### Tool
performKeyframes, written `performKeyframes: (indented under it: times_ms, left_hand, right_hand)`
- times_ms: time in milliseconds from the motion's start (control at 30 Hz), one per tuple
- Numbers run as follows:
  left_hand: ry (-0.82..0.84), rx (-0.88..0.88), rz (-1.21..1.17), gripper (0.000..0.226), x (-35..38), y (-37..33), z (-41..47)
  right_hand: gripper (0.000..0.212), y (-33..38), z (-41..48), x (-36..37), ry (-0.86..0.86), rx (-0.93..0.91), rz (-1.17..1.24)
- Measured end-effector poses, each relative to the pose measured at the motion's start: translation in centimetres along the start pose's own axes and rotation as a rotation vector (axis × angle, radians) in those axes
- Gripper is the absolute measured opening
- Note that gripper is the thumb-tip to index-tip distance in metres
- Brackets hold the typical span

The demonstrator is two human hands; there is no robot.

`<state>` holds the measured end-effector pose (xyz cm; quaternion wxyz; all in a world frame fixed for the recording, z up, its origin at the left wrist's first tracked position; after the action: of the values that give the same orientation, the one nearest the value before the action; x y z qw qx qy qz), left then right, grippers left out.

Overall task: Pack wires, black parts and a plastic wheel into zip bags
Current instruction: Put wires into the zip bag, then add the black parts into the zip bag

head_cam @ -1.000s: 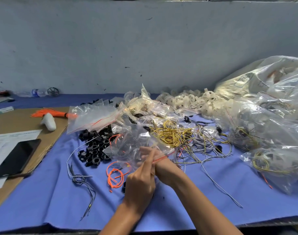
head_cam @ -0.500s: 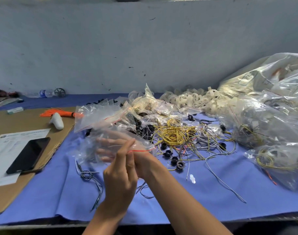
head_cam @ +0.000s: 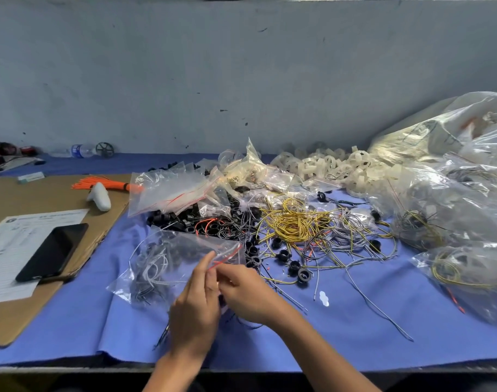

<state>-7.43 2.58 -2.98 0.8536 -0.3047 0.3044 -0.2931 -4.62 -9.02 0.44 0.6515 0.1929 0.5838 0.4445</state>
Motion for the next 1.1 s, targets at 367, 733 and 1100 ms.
performKeyframes:
  times_ms: [367, 733, 1100]
  left_hand:
    - [0.275, 0.262, 0.233, 0.047, 0.7, 0.1, -0.8]
    - [0.400, 0.350, 0.246, 0.026, 1.2, 1.1, -1.1]
    - [0.357, 0.366, 0.261, 0.021, 1.2, 1.0, -1.0]
  right_hand:
    - [0.020, -4.6, 1.5, -3.9, -0.504, 0.152, 0.013]
    - [0.020, -5.7, 1.3, -2.1, -0.367, 0.010, -0.190]
    - [0.041, -13.8, 4.6, -9.9, -0.258, 0.324, -0.934]
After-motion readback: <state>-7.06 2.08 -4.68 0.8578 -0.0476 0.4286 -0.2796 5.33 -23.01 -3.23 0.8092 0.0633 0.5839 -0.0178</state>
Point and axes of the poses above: each hand's wrist, its own z-axis towards the middle knuckle, its own x-axis out of the palm, y = z × x, the point moved 1 cm from there along z, towards the middle knuckle, and after that the axes turned 10 degrees about -y, right-handed, at the moved point
